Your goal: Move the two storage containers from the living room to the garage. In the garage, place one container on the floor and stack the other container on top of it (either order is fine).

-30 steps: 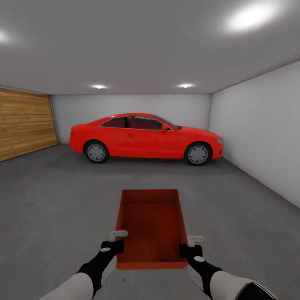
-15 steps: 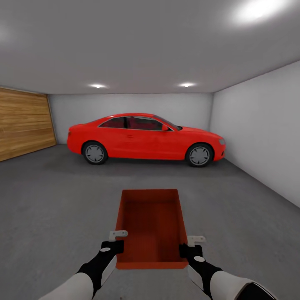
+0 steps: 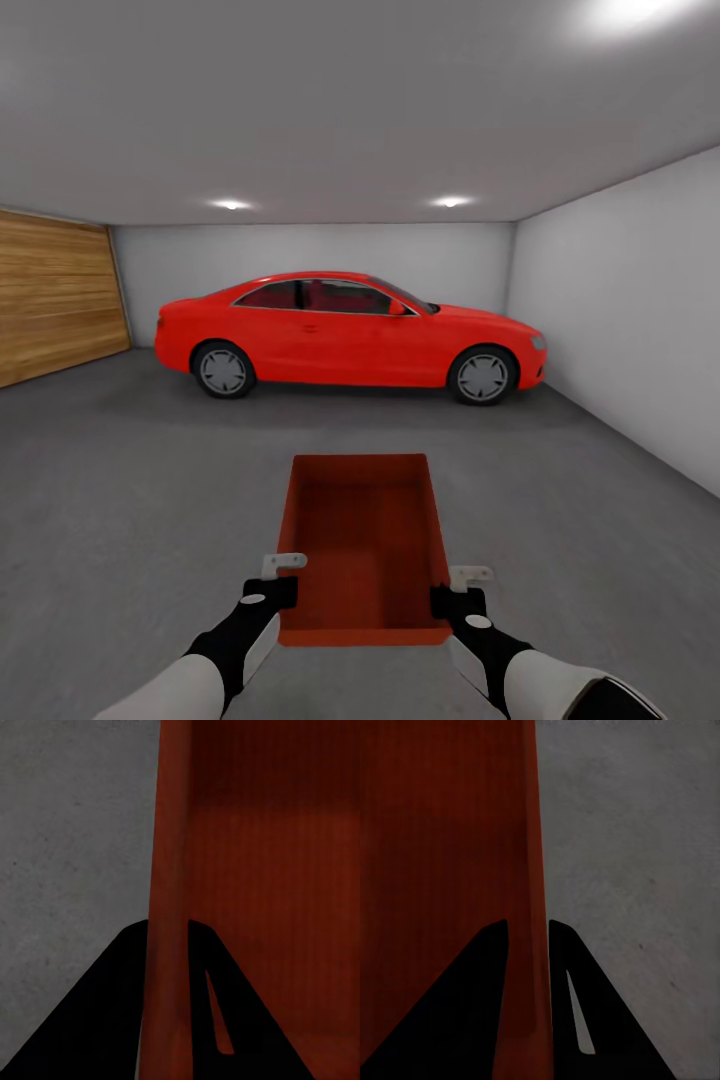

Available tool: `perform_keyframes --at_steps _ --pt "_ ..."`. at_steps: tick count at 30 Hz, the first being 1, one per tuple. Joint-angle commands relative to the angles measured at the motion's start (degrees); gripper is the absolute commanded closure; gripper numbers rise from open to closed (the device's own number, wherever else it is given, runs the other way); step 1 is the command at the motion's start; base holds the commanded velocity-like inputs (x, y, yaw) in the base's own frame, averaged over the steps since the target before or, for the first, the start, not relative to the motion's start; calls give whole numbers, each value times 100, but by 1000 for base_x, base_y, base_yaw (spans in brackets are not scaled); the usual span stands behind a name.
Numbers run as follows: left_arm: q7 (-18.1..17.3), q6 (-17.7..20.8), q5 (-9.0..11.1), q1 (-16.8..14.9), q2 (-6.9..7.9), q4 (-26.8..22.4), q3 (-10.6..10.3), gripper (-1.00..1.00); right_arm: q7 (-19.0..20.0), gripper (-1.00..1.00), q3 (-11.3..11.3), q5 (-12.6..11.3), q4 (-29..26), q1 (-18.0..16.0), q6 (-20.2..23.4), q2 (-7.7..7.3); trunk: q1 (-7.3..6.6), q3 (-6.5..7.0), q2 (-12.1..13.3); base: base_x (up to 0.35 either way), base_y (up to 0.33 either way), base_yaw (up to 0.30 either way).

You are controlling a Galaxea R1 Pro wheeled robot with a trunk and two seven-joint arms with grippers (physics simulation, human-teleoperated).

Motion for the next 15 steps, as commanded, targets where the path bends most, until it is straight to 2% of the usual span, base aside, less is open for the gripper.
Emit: perform_keyframes --at_steps 1,15 --pt "31 36 288 -6 2 -17 191 100 17 100 -109 -86 4 -4 -45 -2 4 -7 -4 321 0 0" --pt "31 36 289 -6 2 -18 190 100 17 100 -108 -81 6 -6 -26 2 4 -7 -4 321 0 0"
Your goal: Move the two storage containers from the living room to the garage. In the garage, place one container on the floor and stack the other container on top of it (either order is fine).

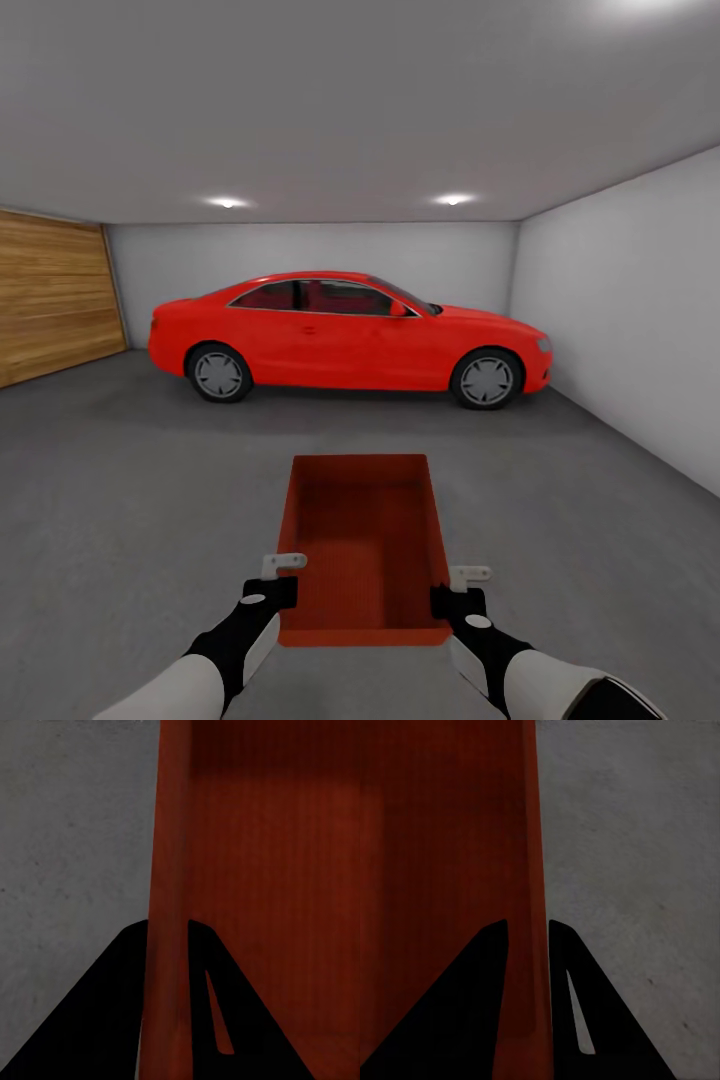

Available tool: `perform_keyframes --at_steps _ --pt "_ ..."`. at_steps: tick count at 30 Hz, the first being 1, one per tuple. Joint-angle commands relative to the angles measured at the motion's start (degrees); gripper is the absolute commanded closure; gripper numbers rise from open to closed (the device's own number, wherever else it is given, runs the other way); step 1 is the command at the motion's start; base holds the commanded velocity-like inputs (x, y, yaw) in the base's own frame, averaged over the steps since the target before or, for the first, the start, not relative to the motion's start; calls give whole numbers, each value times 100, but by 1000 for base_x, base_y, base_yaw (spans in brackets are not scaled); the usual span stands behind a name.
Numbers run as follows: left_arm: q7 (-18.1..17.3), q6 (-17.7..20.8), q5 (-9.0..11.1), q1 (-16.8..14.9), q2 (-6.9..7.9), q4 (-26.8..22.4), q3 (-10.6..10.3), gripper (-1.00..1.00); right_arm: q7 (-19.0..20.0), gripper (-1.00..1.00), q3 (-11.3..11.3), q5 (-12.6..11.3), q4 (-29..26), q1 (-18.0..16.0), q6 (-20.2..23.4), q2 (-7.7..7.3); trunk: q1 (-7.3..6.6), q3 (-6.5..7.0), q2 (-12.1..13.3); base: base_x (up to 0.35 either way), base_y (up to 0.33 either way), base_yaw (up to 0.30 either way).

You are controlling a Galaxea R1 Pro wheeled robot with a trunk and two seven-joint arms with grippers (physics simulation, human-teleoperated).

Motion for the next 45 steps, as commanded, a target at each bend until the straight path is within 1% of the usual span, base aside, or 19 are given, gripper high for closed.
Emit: perform_keyframes --at_steps 1,41,45 --pt "28 35 285 -6 1 -22 188 100 19 100 -110 -81 5 -4 -38 1 4 -7 -4 321 0 0" --pt "28 35 290 -6 1 -16 191 100 19 100 -112 -88 14 -3 -74 5 4 -7 -4 321 0 0" --pt "27 35 289 -6 1 -17 190 100 19 100 -112 -88 14 -3 -74 7 4 -2 -4 321 0 -100"
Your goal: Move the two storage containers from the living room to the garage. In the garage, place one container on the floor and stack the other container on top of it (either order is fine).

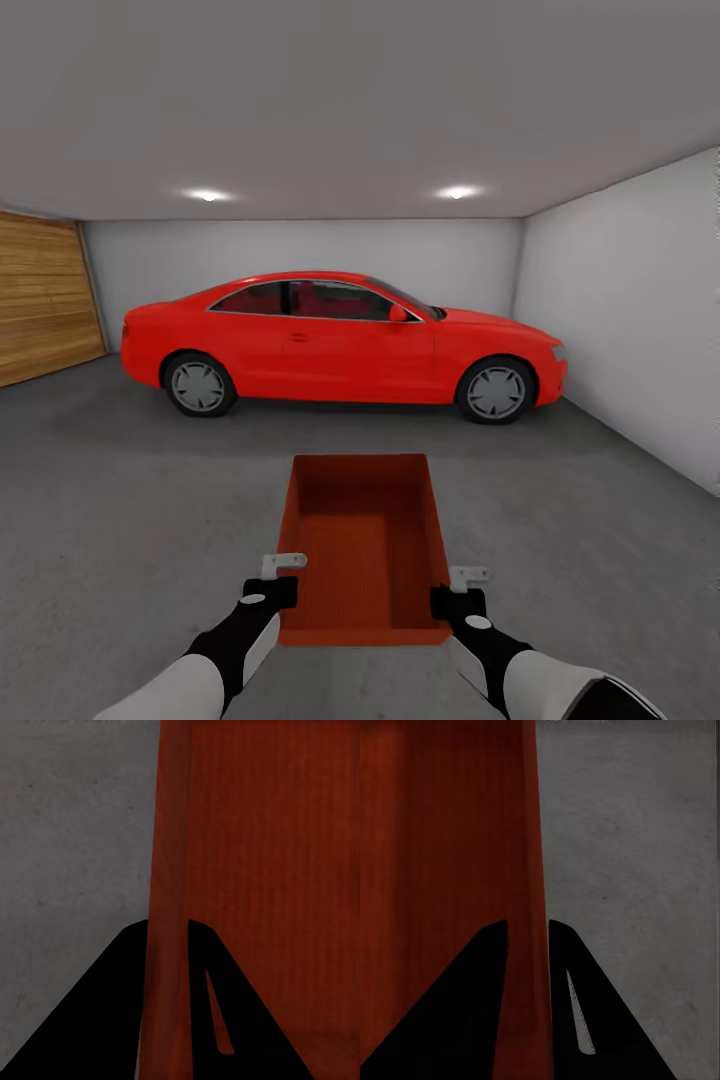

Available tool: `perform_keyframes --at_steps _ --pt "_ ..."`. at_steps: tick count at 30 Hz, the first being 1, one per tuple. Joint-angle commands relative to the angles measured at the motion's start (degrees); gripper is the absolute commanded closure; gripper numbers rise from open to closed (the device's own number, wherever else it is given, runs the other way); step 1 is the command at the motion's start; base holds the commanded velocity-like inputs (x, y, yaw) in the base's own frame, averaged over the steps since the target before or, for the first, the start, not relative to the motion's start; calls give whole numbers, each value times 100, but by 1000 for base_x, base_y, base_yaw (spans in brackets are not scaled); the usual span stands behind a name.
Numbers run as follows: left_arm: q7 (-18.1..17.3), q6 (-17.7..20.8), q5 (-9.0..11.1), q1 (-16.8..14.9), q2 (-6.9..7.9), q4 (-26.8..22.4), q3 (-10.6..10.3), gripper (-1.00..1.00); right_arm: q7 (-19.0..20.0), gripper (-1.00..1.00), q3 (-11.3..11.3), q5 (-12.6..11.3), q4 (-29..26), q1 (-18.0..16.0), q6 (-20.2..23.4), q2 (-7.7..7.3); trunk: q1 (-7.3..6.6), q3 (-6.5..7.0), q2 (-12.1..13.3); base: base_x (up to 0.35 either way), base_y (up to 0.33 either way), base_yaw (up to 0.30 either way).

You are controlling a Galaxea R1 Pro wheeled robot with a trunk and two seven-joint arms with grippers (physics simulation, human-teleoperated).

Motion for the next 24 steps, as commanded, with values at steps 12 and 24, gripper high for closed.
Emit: perform_keyframes --at_steps 12,24 --pt "23 35 311 -4 1 -9 190 100 22 100 -124 -64 -2 -4 -38 -3 4 -1 -4 321 0 -247" --pt "23 35 319 -4 1 -14 195 100 22 100 -124 -66 -2 -4 -38 -3 4 -1 -4 321 25 -282"
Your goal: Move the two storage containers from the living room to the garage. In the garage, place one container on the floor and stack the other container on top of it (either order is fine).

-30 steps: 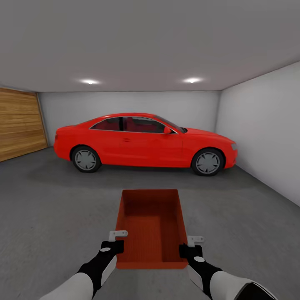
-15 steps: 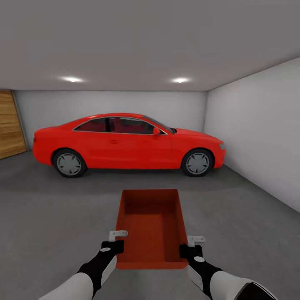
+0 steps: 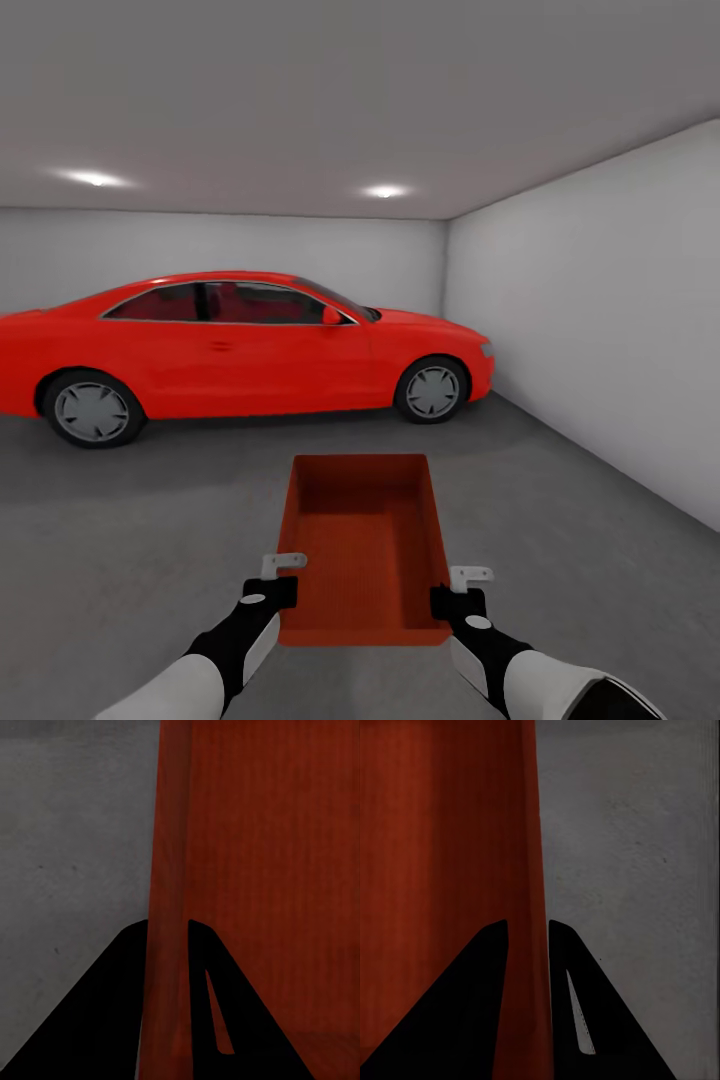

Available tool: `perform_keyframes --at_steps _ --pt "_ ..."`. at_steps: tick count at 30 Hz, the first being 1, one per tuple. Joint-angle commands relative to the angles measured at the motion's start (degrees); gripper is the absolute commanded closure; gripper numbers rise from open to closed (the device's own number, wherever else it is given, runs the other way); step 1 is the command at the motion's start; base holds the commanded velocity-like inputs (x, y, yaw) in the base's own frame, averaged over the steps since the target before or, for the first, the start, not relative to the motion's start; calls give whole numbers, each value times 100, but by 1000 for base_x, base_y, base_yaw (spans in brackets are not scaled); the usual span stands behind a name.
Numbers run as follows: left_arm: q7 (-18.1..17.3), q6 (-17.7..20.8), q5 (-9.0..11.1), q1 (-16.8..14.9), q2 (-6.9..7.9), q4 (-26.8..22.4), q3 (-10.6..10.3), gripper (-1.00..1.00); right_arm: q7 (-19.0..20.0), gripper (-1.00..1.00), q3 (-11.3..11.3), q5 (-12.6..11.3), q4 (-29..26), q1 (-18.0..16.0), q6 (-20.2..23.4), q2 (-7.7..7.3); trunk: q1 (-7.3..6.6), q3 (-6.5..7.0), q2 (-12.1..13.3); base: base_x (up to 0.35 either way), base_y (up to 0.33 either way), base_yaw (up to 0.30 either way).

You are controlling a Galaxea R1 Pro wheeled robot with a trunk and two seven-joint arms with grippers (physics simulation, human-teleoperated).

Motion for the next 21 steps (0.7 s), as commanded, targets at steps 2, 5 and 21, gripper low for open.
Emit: perform_keyframes --at_steps 2,5,21 --pt "28 38 328 -4 2 -13 185 100 20 100 -121 -70 2 -8 -43 0 4 -7 -4 321 127 -283" --pt "24 43 329 -4 2 -13 185 100 20 100 -121 -70 2 -8 -43 0 4 -7 -4 319 167 -283" --pt "15 44 329 -4 2 -20 185 100 20 100 -121 -70 2 -8 -43 0 4 -7 -4 305 212 -285"
